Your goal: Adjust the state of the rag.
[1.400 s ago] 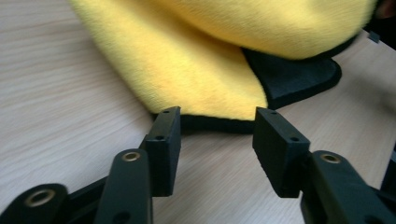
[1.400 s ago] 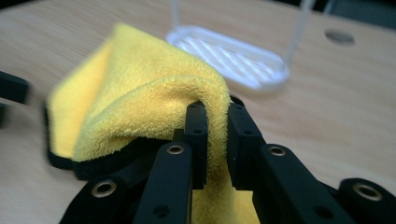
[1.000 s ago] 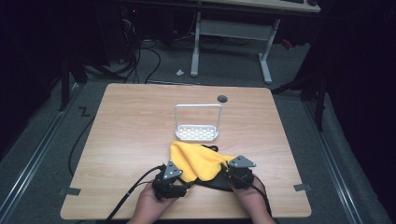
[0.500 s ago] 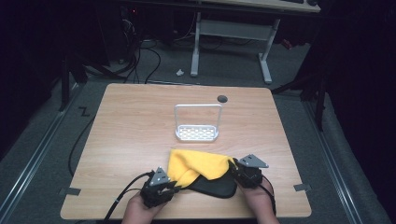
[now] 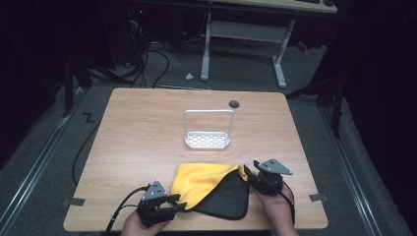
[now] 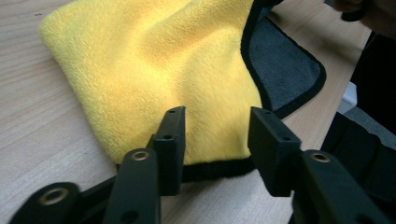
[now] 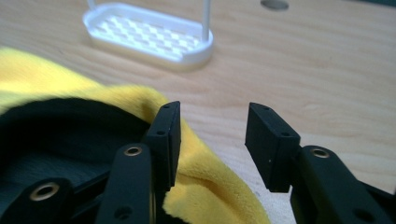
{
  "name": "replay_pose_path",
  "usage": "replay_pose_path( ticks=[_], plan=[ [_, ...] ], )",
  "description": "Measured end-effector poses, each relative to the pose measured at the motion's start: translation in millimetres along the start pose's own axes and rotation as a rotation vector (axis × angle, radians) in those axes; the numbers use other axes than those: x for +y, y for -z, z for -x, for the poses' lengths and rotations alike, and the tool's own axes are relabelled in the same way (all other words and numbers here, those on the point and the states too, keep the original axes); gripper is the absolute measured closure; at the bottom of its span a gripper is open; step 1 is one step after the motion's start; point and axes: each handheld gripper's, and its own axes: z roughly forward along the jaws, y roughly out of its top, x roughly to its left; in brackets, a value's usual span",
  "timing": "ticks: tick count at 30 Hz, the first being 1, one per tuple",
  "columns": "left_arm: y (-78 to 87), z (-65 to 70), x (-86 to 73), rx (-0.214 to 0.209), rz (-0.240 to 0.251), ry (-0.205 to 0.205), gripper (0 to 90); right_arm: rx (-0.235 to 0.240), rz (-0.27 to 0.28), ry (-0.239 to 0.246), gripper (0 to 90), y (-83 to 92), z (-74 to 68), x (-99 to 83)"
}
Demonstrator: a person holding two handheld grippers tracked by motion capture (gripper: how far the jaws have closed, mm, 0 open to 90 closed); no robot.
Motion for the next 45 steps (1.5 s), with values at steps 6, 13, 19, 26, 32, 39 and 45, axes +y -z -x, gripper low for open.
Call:
replay_pose_path(
  ticks=[6, 13, 19, 26, 32, 39, 45],
  plan=[
    [-5.1, 5.7, 7.0, -0.023, 0.023, -0.027, 44.0, 0.01, 0.035, 0.023, 53.3, 18.9, -7.4, 0.2],
    [-45.6, 24.5, 13.4, 0.099, -0.117, -0.202, 38.9, 0.108, -0.053, 0.035, 55.8, 22.1, -30.8, -24.2],
    [-37.7, 16.0, 20.3, 0.102, -0.071, -0.173, 77.1, 0.156, -0.182, 0.107, 72.6, 10.9, -47.2, -42.8],
    [-9.5, -3.1, 27.5, 0.009, 0.053, -0.04, 81.0, 0.104, -0.234, 0.13, 90.0, 6.8, -36.7, -43.7],
    [13.0, -22.4, 28.5, 0.014, 0.122, 0.035, 83.9, 0.033, -0.247, 0.106, 90.0, 12.1, -15.9, -46.9],
    [27.5, -57.5, 23.4, 0.066, 0.158, 0.137, 84.4, -0.058, -0.251, 0.042, 90.0, 15.7, 18.2, -50.6],
    [53.7, -73.4, 23.2, 0.038, 0.24, 0.217, 84.8, -0.083, -0.247, 0.02, 90.0, 13.1, 30.0, -50.0]
  ],
)
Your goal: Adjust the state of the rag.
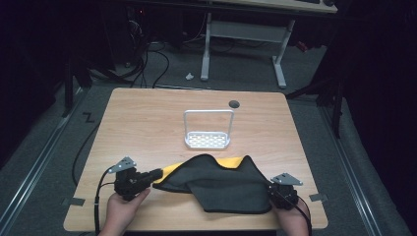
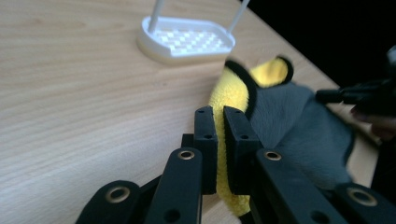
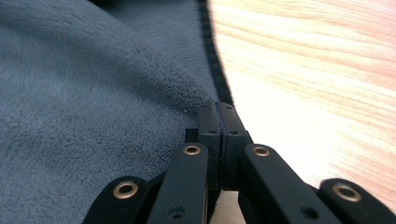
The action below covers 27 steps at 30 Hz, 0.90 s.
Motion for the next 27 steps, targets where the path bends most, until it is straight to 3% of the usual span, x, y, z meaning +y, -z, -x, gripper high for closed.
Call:
replay_pose_path(
  ticks=[3, 5, 7, 10, 14, 17, 21, 24, 27],
  plan=[
    [12.7, 10.0, 9.3, 0.008, 0.012, -0.065, 84.9, -0.003, -0.002, 0.014, 90.0, -2.4, -2.5, 3.1],
    [12.2, 8.1, 11.6, 0.019, 0.008, -0.07, 84.7, -0.006, -0.004, 0.025, 90.0, -3.8, -3.8, 5.1],
    [4.2, -3.3, 9.3, 0.037, -0.005, -0.04, 84.0, -0.014, -0.004, 0.03, 90.0, -5.6, -4.8, 6.8],
    [-8.3, -25.5, -2.4, 0.067, -0.027, 0.06, 76.4, -0.019, -0.004, 0.027, 90.0, -7.6, -4.9, 8.7],
    [-3.6, -27.9, -7.8, 0.088, -0.01, 0.073, 63.3, -0.017, 0.001, 0.022, 90.0, -8.2, -4.2, 8.6],
    [6.6, -20.2, -7.9, 0.09, 0.02, 0.063, 58.7, -0.013, 0.001, 0.017, 88.7, -8.5, -3.6, 9.2],
    [15.0, -1.0, -8.5, 0.078, 0.027, -0.002, 58.4, -0.016, 0.041, 0.021, 82.1, -3.3, -6.1, 14.0],
    [8.5, 16.9, -13.9, 0.031, -0.019, -0.046, 60.4, -0.016, 0.091, 0.042, 81.8, 4.1, -13.5, 19.7],
    [-10.2, 35.4, -25.3, -0.006, -0.119, -0.092, 63.1, -0.001, 0.098, 0.067, 81.2, 4.1, -21.0, 22.5]
  ],
)
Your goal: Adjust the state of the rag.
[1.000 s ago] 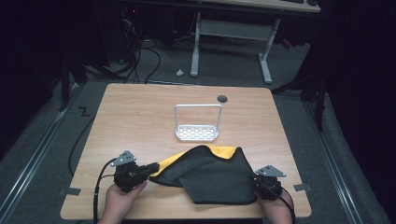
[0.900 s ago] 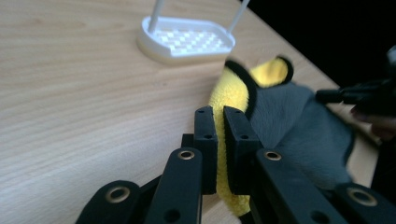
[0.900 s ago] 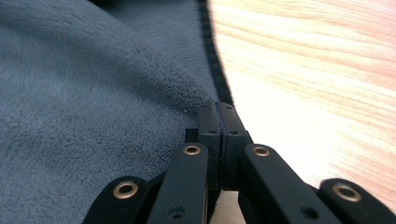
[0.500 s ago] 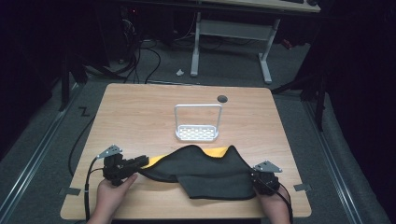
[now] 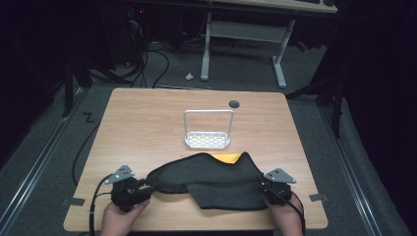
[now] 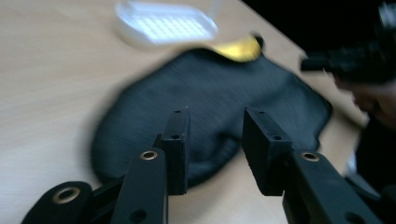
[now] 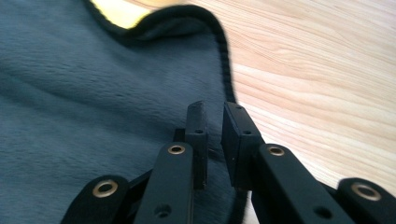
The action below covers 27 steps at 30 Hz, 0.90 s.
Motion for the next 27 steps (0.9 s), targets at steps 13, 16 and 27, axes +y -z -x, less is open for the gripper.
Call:
replay_pose_path(
  ticks=[13, 16, 27],
  plan=[
    [-56.7, 18.5, -17.3, 0.141, -0.12, -0.181, 54.1, 0.068, -0.027, 0.014, 79.6, -8.0, -6.3, 1.0],
    [-59.7, 15.9, -18.9, 0.152, -0.122, -0.176, 54.7, 0.075, -0.027, 0.018, 79.6, -8.2, -7.9, 0.7],
    [-54.4, 7.9, -17.1, 0.165, -0.123, -0.141, 84.9, 0.125, -0.019, 0.033, 76.9, -7.9, -17.8, 1.6]
  ],
)
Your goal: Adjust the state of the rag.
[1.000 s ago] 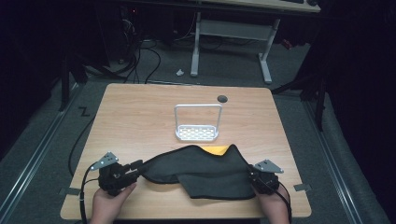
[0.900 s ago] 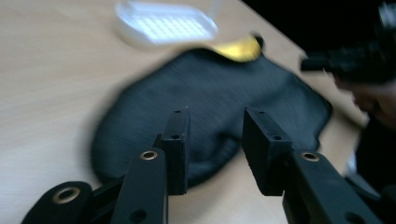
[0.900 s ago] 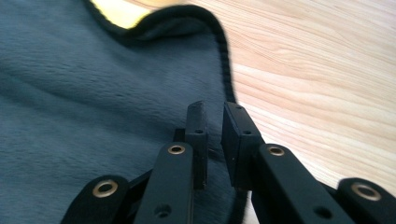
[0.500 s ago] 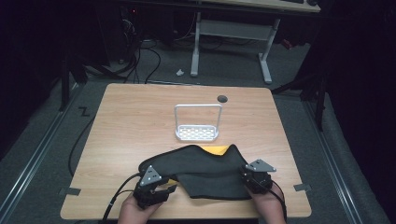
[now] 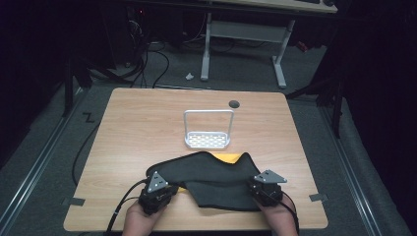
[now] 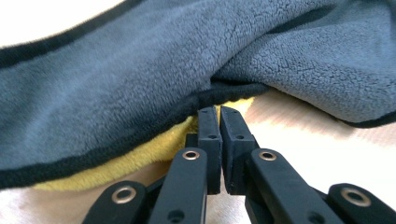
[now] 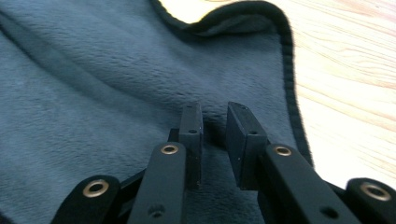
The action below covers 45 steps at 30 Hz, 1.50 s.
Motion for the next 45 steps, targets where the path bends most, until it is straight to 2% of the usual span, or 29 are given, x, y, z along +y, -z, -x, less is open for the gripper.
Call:
replay_pose_path(
  ticks=[2, 5, 7, 9, 10, 11, 13, 15, 16, 19, 21, 23, 24, 25, 26, 28, 30, 31, 35, 37, 40, 42, 44, 45],
  plan=[
    [8.0, 7.8, 2.9, -0.014, 0.053, -0.043, 81.2, 0.003, -0.001, 0.004, 76.6, 0.1, -1.6, 0.4],
    [9.4, 18.7, 11.5, -0.012, 0.08, -0.1, 68.7, 0.008, -0.001, -0.005, 76.5, -0.2, -1.1, 0.4],
    [1.3, 18.5, 14.9, -0.009, 0.071, -0.105, 61.9, 0.017, -0.001, -0.008, 76.5, -1.5, -0.2, -0.1],
    [-10.8, 15.9, 15.0, 0.003, 0.012, -0.107, 57.9, 0.021, -0.006, -0.011, 76.3, -2.7, 0.1, -0.2],
    [-15.8, 14.2, 13.2, 0.003, -0.013, -0.104, 58.1, 0.025, -0.006, -0.013, 76.1, -3.1, -0.1, -0.3],
    [-17.3, 13.4, 10.9, 0.003, -0.002, -0.105, 59.8, 0.035, -0.007, -0.011, 75.8, -3.2, -0.4, -0.4],
    [-16.5, 13.2, 10.4, 0.029, -0.007, -0.105, 72.7, 0.059, -0.013, -0.008, 74.9, -4.2, -2.7, -0.9],
    [-14.4, 8.4, 10.3, 0.005, -0.01, -0.077, 87.0, 0.078, -0.028, 0.01, 74.9, -7.0, -6.3, -1.3],
    [-12.5, 5.7, 9.7, -0.002, -0.004, -0.061, 90.0, 0.092, -0.044, 0.018, 75.2, -9.2, -8.4, -1.5],
    [1.2, -1.8, 10.1, -0.001, 0.013, -0.06, 90.0, 0.088, -0.065, 0.039, 87.5, -11.5, -11.4, 0.2],
    [18.4, -10.7, 12.0, -0.005, 0.055, -0.037, 90.0, 0.074, -0.074, 0.052, 89.0, -12.1, -11.1, 1.7],
    [38.2, -22.5, 13.4, -0.003, 0.115, -0.005, 90.0, 0.039, -0.079, 0.055, 89.2, -12.7, -8.2, 2.0],
    [45.3, -27.5, 13.7, -0.006, 0.138, 0.013, 90.0, 0.027, -0.079, 0.047, 89.2, -13.1, -5.3, 2.0],
    [48.3, -30.6, 14.0, -0.028, 0.139, 0.028, 90.0, 0.03, -0.077, 0.031, 89.1, -13.7, -1.2, 1.7],
    [47.1, -29.1, 13.9, -0.039, 0.129, 0.027, 90.0, 0.039, -0.074, 0.008, 89.1, -14.0, 2.7, 1.2],
    [35.4, -17.7, 12.4, -0.061, 0.104, -0.009, 86.5, 0.056, -0.067, -0.025, 89.0, -14.6, 7.2, 0.5],
    [18.5, -3.7, 12.8, -0.084, 0.064, -0.046, 72.2, 0.046, -0.068, -0.023, 88.8, -14.5, 5.3, 0.5],
    [10.9, 2.2, 13.3, -0.088, 0.056, -0.066, 68.2, 0.042, -0.068, -0.014, 88.7, -14.2, 3.7, 0.5],
    [-13.8, 14.4, 15.8, -0.067, 0.012, -0.141, 57.2, 0.048, -0.065, -0.002, 88.6, -13.3, 0.3, -0.2],
    [-19.2, 18.7, 14.3, -0.036, 0.005, -0.172, 53.6, 0.058, -0.063, -0.008, 88.6, -13.4, 0.8, -0.4],
    [-21.7, 19.5, 13.9, -0.008, 0.002, -0.171, 57.3, 0.068, -0.059, -0.017, 88.6, -13.8, 2.0, -0.7],
    [-22.2, 19.3, 13.5, 0.028, 0.004, -0.188, 69.2, 0.067, -0.061, -0.016, 88.6, -13.7, 2.0, -0.5],
    [-21.9, 15.9, 12.4, 0.025, 0.012, -0.166, 78.3, 0.063, -0.061, -0.013, 88.6, -13.8, 1.5, -0.3],
    [-21.5, 15.1, 12.0, 0.023, 0.011, -0.168, 80.6, 0.063, -0.061, -0.014, 88.6, -13.8, 1.3, -0.3]
  ],
)
